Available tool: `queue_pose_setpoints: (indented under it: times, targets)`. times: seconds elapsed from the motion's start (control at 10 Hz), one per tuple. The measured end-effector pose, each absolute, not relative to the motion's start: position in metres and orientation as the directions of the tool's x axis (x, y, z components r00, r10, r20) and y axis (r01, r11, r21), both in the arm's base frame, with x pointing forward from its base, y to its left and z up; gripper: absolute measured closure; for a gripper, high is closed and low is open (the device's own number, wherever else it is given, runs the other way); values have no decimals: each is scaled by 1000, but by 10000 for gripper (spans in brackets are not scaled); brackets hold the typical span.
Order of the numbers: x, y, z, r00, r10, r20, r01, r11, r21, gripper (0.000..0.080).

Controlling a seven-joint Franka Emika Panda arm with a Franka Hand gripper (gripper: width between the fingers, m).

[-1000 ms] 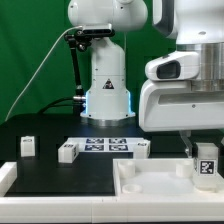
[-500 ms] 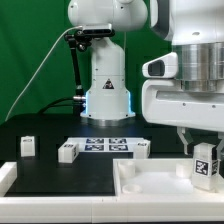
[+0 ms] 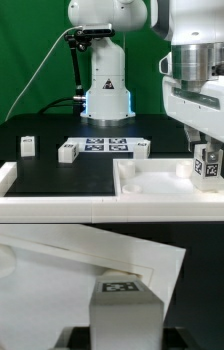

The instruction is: Assemble one leg

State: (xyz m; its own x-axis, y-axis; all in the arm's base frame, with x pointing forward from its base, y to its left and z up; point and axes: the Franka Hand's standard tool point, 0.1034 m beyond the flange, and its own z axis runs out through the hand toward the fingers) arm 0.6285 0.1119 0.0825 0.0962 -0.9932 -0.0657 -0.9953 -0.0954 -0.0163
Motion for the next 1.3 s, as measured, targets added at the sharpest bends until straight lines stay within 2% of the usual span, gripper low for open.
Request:
queue_pose_setpoints:
  times: [0.2,0.4,0.5,0.6,0.7,0.9,1.0,1.3]
  targets:
    - [629,109,82,-69,-994,-86,-998,69,-2,507]
    - [629,108,82,-124,-987,-100,-992,123,16,506]
    - [629,109,81,-119,-988,-100,-993,118,16,459]
    - [629,109,81,-98,-990,-100,-995,98,13,269]
    - [632,106,81,16,-994,-110,-1000,-14,-22,187]
    - [631,108,81,120,-987,-108,-993,-117,-30,157]
    - [631,109,81,287,-953,-99,-958,-283,-45,151]
    - [629,116,80,557,-827,-79,-830,-553,-64,150]
